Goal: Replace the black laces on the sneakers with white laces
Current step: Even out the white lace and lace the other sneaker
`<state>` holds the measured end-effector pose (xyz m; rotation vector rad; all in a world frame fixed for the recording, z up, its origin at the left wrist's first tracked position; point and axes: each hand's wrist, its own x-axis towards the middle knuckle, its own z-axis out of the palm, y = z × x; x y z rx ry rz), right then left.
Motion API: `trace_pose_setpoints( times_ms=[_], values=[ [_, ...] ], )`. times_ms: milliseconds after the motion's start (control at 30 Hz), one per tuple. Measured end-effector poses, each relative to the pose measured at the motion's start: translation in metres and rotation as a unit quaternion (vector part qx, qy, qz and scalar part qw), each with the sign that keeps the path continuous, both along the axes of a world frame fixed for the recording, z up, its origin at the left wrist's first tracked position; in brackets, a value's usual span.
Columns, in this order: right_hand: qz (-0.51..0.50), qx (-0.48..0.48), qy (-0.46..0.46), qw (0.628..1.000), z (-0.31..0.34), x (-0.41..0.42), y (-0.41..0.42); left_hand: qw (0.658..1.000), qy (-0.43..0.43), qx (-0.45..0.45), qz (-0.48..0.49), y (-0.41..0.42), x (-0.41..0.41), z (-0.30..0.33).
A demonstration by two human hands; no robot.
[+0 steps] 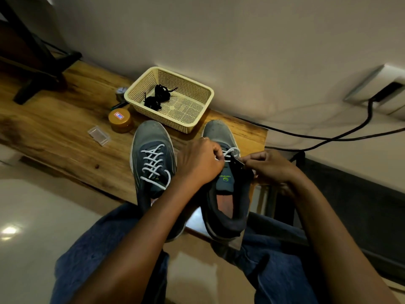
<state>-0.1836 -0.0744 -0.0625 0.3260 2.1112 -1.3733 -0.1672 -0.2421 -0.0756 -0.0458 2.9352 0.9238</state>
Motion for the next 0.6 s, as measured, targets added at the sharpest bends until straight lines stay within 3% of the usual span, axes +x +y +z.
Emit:
trace_pose_setpoints(
  times_ms=[267, 600],
  values=[
    [-0.036, -0.05, -0.05, 0.997, -0.002, -0.001, 0.005, 1.0, -0.006, 0.024, -0.019, 0.009, -0.003, -0.006],
    [-0.011, -0.053, -0.038, 0.998, -0.002, -0.001, 0.005, 1.0, 0.003, -0.002, -0.03, 0.016, -0.004, -0.011]
  ],
)
